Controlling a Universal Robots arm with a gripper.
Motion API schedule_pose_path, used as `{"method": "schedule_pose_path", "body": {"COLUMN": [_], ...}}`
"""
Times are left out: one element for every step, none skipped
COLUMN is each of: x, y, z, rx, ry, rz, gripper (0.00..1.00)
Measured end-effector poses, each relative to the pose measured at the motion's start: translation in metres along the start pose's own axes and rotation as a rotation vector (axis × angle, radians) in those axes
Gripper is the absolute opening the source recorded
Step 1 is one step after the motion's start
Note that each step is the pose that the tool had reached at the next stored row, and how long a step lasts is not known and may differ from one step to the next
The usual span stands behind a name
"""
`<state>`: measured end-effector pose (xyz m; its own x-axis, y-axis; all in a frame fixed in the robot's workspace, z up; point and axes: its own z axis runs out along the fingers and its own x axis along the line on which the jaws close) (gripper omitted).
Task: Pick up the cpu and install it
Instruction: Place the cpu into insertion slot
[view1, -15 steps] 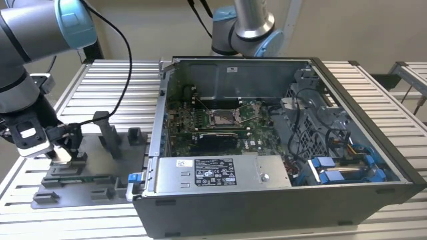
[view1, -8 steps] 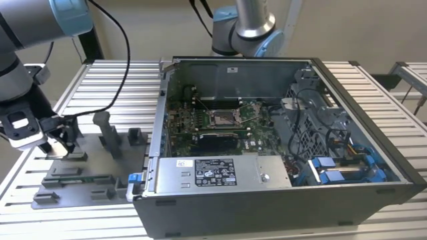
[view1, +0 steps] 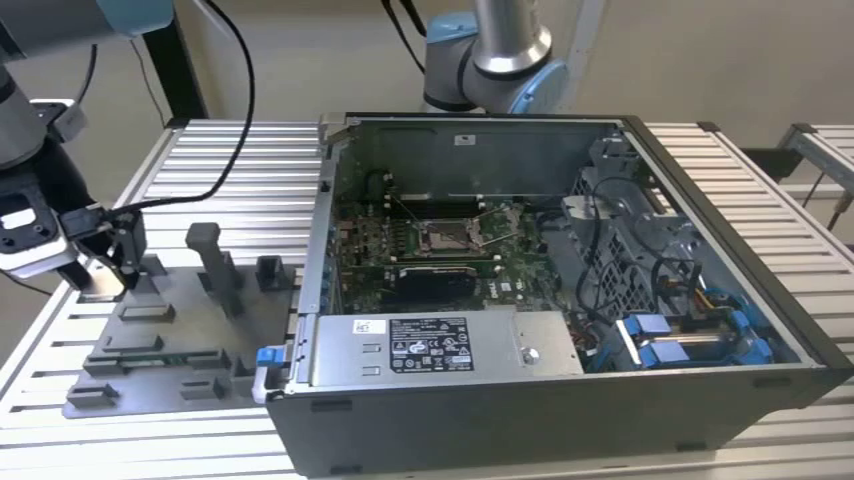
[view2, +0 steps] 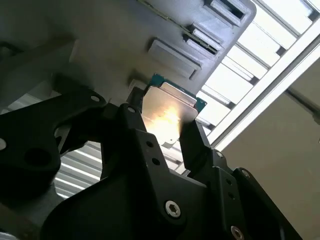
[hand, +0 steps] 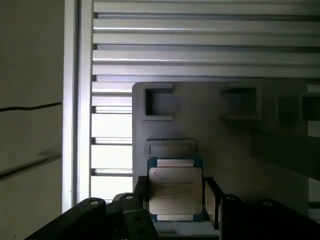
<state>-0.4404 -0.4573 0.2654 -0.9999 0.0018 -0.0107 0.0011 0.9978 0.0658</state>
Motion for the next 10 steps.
{"method": "schedule_pose_path", "body": {"x": [0.0000,-0.0001,-0.0001,-0.0001,-0.0002,-0.0002,-0.0003,-0.0003,-0.0004,-0.0005], "y": [0.0002,0.0004,0.0007,0.0009,0.0011,0.0013,0.0016,0.0018,0.0021,0.0023], "z": [-0.0031,-0.0062,-0.0098,-0.0130,-0.0163,-0.0193,-0.0225,-0.0256,-0.0291,-0.0324], "rx": [0.0000,0.0000,-0.0001,0.0000,0.0000,0.0000,0.0000,-0.0001,0.0000,-0.0001], "ry": [0.0001,0.0002,0.0002,0.0004,0.0005,0.0005,0.0006,0.0006,0.0006,0.0006], "rz": [0.000,0.000,-0.001,-0.002,-0.002,-0.003,-0.004,-0.004,-0.004,-0.004], "gripper": [0.00,0.00,0.00,0.00,0.00,0.00,0.00,0.00,0.00,0.00]}}
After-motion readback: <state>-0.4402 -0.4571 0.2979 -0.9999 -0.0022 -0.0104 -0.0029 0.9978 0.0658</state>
